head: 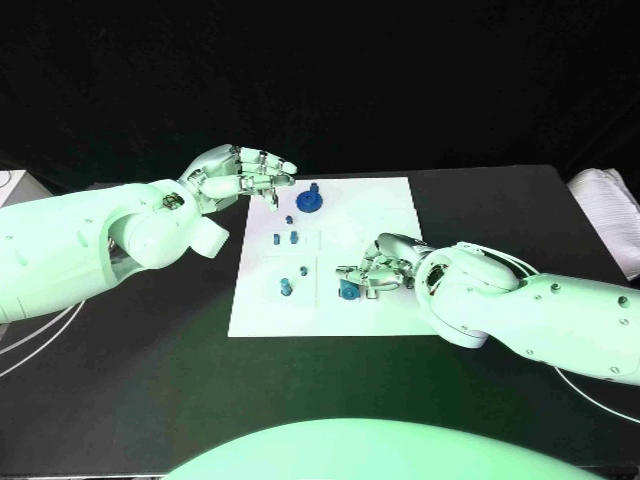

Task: Assemble the parts on the task board

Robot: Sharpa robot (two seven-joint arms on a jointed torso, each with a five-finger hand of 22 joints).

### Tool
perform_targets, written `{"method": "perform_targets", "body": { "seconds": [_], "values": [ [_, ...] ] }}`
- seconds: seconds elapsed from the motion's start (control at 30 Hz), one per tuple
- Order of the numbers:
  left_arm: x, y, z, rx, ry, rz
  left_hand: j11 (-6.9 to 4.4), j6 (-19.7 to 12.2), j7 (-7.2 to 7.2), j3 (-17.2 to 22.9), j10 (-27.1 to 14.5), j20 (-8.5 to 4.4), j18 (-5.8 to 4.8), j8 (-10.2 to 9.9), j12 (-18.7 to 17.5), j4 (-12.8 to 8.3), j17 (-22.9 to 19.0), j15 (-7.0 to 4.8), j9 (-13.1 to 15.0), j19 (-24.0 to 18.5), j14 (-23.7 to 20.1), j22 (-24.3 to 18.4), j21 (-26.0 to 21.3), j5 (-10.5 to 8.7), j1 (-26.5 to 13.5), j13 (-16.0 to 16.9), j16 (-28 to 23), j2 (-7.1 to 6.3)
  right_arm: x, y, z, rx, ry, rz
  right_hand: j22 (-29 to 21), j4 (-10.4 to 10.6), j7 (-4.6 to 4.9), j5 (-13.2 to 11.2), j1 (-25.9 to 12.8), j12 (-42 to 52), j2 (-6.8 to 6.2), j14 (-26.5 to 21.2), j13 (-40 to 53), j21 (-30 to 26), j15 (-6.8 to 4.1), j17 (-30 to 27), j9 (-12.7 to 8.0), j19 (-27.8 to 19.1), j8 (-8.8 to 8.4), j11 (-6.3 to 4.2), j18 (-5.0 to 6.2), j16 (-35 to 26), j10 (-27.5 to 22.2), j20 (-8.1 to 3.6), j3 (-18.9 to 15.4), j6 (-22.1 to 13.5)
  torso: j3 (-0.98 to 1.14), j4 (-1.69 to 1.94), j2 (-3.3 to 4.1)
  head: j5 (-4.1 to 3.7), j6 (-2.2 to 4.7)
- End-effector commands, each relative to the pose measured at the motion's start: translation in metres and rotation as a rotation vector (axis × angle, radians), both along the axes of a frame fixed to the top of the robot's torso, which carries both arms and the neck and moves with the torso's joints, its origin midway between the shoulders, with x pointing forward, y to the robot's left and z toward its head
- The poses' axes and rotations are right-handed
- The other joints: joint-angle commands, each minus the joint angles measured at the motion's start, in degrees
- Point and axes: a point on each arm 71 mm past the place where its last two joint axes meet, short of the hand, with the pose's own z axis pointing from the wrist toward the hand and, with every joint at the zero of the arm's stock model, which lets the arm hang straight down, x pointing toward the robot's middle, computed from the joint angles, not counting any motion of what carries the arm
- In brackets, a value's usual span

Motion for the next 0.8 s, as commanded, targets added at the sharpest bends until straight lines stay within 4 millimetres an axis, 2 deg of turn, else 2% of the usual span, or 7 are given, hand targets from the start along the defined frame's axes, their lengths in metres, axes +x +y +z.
{"method": "perform_targets", "body": {
  "seconds": [0.03,0.17,0.33,0.5,0.63,0.7,0.8],
  "values": [
    [0.000,-0.002,0.000,-0.010,0.003,-0.018,-0.07,-0.4,0.06,0.0,-0.4,-0.14,0.86,0.3,0.3,0.5,0.1,0.32,-0.1,0.4,-0.1,0.0,-0.4,0.20,-0.7,-0.1,-0.3,-0.03,-0.002,0.000,0.001,-0.024,-0.015,0.022,7.8,0.0,-0.04,-0.3,-0.3,-0.2,0.00,6.0,13.5,-0.3,-0.35,15.1,-0.1,3.2,0.12,-0.34,-0.83,0.3,4.7,-0.40,-0.4,-0.3,0.04,0.05,0.05,0.06,-0.13],
    [0.000,-0.001,0.000,-0.009,0.004,-0.017,-0.07,-0.4,0.06,0.0,-0.4,-0.14,0.86,0.3,0.3,0.5,0.1,0.32,-0.1,0.4,-0.1,0.0,-0.4,0.20,-0.7,-0.1,-0.3,-0.03,-0.005,-0.003,0.002,-0.015,-0.016,0.027,7.9,-0.1,-0.04,-0.4,-0.3,-0.2,0.01,6.0,13.5,-0.1,-0.34,15.1,-0.1,3.2,0.13,-0.34,-0.86,0.3,4.7,-0.40,-0.5,-0.3,0.05,0.13,0.03,0.01,0.00],
    [0.000,0.000,0.000,-0.008,0.005,-0.015,-0.07,-0.4,0.06,0.0,-0.4,-0.14,0.86,0.3,0.3,0.5,0.1,0.32,-0.1,0.4,-0.1,0.0,-0.4,0.20,-0.7,-0.1,-0.3,-0.03,-0.009,-0.009,0.004,0.004,-0.008,0.036,8.0,-0.3,-0.05,-0.1,0.8,-0.3,0.15,6.0,13.5,-0.1,-0.35,15.1,-0.1,3.3,0.26,-0.34,-0.88,0.3,4.7,-0.40,-0.5,-0.4,-0.04,-0.05,-0.02,0.07,0.05],
    [0.000,0.000,0.000,-0.006,0.007,-0.013,-0.05,-0.5,0.09,0.0,-0.4,-0.14,0.86,0.3,0.3,0.5,0.1,0.33,-0.1,0.4,-0.1,-0.1,-0.4,0.22,-0.7,-0.1,-0.3,0.01,-0.014,-0.016,0.008,0.040,-0.008,0.060,8.1,-0.7,-0.09,0.2,5.8,-0.1,-0.76,6.0,13.7,0.0,-0.38,15.1,-0.3,3.3,0.68,-0.39,-0.91,0.3,4.9,-0.43,-0.7,-0.6,0.01,-0.09,-0.02,0.11,0.00],
    [0.000,0.001,0.000,-0.006,0.007,-0.012,-0.05,-0.5,0.09,0.0,-0.4,-0.14,0.86,0.3,0.3,0.5,0.1,0.33,-0.1,0.4,-0.1,-0.1,-0.4,0.22,-0.7,-0.1,-0.3,0.01,-0.017,-0.019,0.010,0.059,-0.001,0.076,8.2,-2.3,-0.12,-3.2,12.1,-0.1,-1.04,6.0,13.8,-0.1,-0.42,15.1,-0.6,3.3,0.86,-0.41,-0.90,0.3,4.9,-0.46,0.7,-0.9,-0.01,-0.07,0.00,0.05,0.09],
    [0.000,0.001,0.000,-0.006,0.007,-0.012,-0.05,-0.5,0.09,0.0,-0.4,-0.14,0.86,0.3,0.3,0.5,0.1,0.33,-0.1,0.4,-0.1,-0.1,-0.4,0.22,-0.7,-0.1,-0.3,0.01,-0.016,-0.021,0.009,0.058,0.002,0.075,8.2,-3.3,-0.09,-5.8,15.0,-0.1,-1.05,6.0,13.8,-0.2,-0.41,15.1,-0.9,3.3,0.76,-0.41,-0.88,0.3,4.9,-0.46,2.0,-1.1,-0.02,-0.10,-0.04,0.04,0.15],
    [0.000,0.000,0.000,-0.006,0.007,-0.014,-0.03,-0.6,0.12,0.1,-0.4,-0.13,0.86,0.3,0.3,0.6,0.1,0.34,-0.1,0.4,-0.1,-0.1,-0.5,0.23,-0.7,-0.1,-0.3,0.05,-0.014,-0.024,0.009,0.058,-0.007,0.056,8.2,-4.3,-0.12,-5.3,17.6,-0.3,-1.12,6.0,13.7,-0.3,-0.43,15.1,-1.3,3.3,0.56,-0.43,-0.87,0.3,4.8,-0.46,3.8,-1.1,0.00,-0.01,-0.01,-0.08,0.24]
  ]
}}
